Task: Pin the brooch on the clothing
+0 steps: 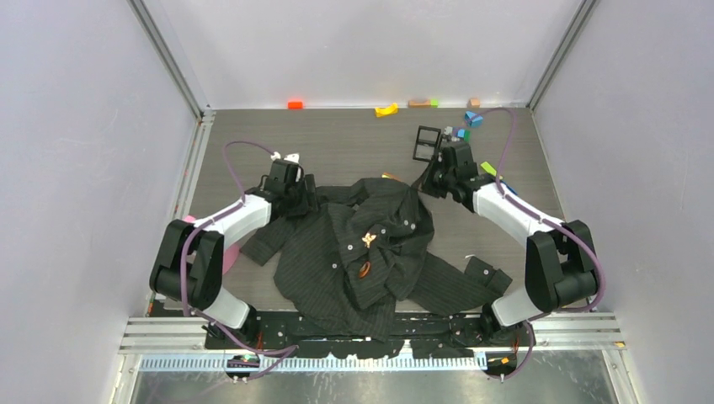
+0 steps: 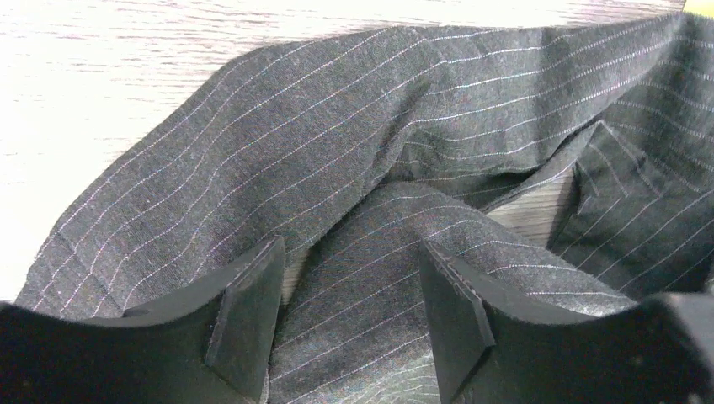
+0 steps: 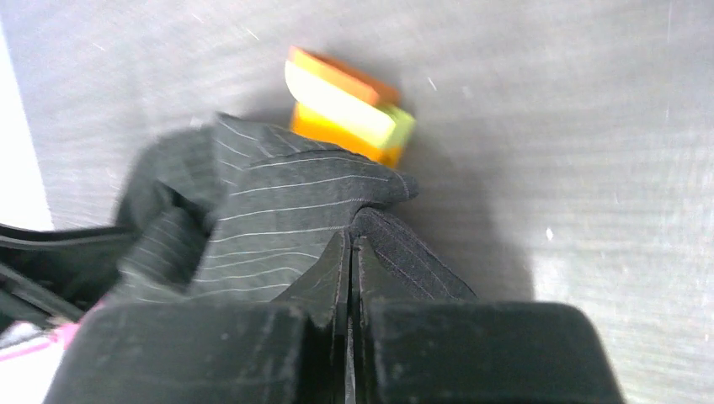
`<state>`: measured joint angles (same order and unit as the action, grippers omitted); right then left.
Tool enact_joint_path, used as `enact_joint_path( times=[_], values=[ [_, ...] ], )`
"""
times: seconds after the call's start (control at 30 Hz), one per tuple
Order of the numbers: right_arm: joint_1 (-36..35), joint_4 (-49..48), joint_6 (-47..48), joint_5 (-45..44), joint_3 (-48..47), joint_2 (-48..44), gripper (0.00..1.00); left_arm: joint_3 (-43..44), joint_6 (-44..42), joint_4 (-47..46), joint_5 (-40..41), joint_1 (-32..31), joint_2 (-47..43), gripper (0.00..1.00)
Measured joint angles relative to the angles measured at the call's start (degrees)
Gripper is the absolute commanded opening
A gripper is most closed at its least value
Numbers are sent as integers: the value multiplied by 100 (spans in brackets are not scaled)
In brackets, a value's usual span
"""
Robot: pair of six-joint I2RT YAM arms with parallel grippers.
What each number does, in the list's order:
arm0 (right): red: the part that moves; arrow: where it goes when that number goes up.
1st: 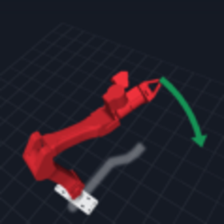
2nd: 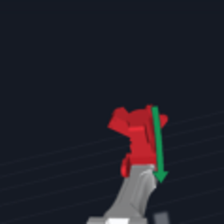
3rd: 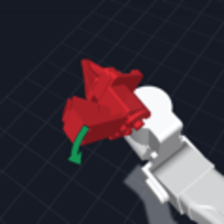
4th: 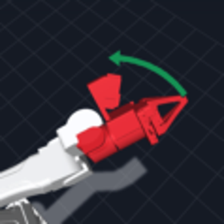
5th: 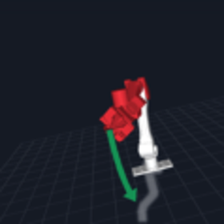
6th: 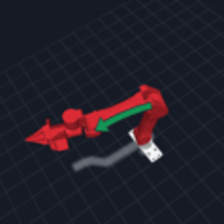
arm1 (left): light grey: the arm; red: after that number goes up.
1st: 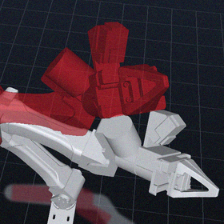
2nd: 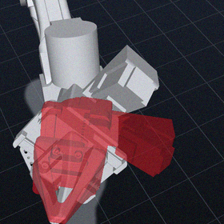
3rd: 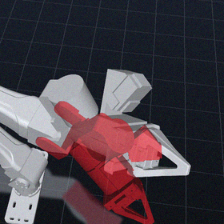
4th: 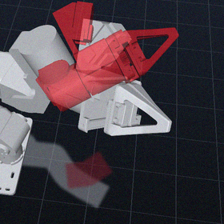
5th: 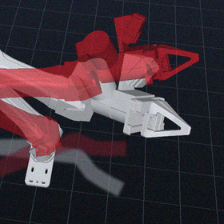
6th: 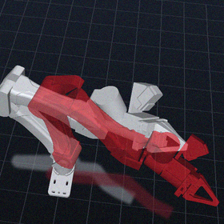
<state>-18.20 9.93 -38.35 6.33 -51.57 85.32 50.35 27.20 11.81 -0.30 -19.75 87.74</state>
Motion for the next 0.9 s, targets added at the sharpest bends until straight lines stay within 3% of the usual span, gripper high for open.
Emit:
enact_joint_path(
  times=[0.1, 0.3, 0.43, 0.63, 0.9],
  values=[
    [72, 162, 186, 2, -684, 22, 1, -109, 46, -96, 31, 9, -57, 66],
    [118, 601, 667, -59, -2149, -37, 0, -203, 39, -20, 120, 44, -745, 90],
    [118, 855, 905, -240, -2579, -466, 1, -199, -70, 170, 236, 83, -1303, 97],
    [118, 1119, 1137, -573, -2671, -1360, 0, -153, -216, 396, 310, 114, -1244, 100],
    [118, 1362, 1250, -833, -2588, -1582, 0, 540, -415, 393, 382, 129, 114, 100]
  ],
)
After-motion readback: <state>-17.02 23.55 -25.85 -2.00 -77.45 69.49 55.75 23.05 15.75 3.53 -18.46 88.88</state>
